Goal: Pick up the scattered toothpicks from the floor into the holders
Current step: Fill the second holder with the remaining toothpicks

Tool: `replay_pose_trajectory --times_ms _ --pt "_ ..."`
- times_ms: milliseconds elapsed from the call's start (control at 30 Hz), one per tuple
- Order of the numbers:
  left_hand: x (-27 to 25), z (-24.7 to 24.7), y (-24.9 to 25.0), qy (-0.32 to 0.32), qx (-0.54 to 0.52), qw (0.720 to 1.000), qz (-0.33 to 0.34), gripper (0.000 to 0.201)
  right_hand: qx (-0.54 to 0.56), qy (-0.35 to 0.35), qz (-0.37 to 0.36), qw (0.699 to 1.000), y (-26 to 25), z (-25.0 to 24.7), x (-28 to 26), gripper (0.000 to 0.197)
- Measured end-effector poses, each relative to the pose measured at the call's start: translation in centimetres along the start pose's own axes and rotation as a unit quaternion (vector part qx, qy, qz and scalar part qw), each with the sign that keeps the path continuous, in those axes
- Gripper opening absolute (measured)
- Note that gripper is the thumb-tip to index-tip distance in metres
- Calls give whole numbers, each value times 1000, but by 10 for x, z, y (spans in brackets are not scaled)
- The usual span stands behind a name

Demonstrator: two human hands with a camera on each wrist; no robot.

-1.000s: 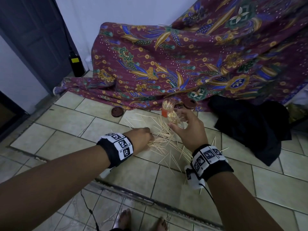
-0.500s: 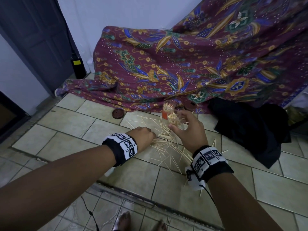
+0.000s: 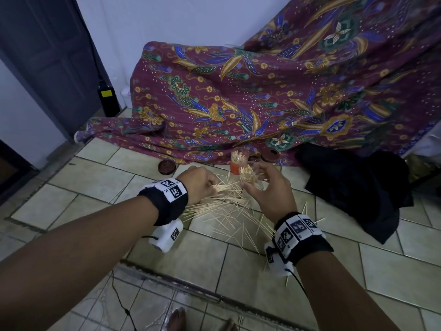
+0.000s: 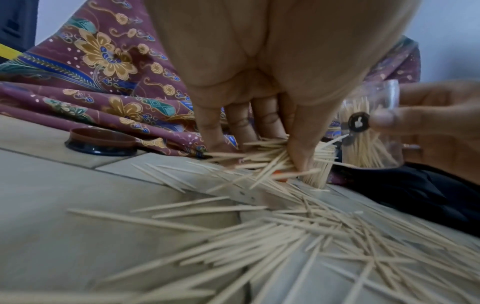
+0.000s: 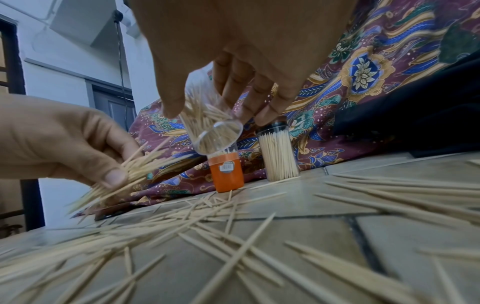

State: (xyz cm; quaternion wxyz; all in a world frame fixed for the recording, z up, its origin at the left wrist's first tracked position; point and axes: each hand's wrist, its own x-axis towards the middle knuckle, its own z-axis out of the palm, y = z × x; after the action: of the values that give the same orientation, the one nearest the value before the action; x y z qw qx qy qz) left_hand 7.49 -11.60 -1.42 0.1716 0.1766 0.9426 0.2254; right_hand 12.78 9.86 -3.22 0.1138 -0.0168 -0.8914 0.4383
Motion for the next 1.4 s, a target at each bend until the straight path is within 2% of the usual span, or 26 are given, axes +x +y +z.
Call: replay_pose_trajectory --times_ms 100,267,367,533,667,767,900,967,1033,1400 --pt "3 -7 -2 14 -38 999 -2 15 -4 5 -1 1000 -1 -1 2 50" --pt "5 -19 -5 34 -68 997 -5 11 -7 15 -2 1000 -2 -3 6 50" --pt "7 -28 -9 42 -106 993 -15 25 -8 22 1 1000 -1 -5 7 49" --pt "9 -40 -15 73 -188 979 -2 9 -14 30 8 999 0 -7 8 44" --pt "18 -49 -14 107 -300 948 9 19 -15 28 8 999 -3 -5 8 46" --pt "18 -59 -3 106 -361 925 56 8 -13 16 4 1000 -7 -1 9 47" --pt "18 -65 21 135 -409 896 104 14 3 -2 6 1000 -12 8 10 47" --pt "23 -65 30 124 -457 874 111 9 13 -10 7 1000 -13 12 11 47" --pt "27 -64 36 111 -482 860 121 12 18 -21 8 1000 -15 14 11 46" --pt "35 -44 45 91 -481 862 129 17 39 -39 13 998 -15 17 16 51"
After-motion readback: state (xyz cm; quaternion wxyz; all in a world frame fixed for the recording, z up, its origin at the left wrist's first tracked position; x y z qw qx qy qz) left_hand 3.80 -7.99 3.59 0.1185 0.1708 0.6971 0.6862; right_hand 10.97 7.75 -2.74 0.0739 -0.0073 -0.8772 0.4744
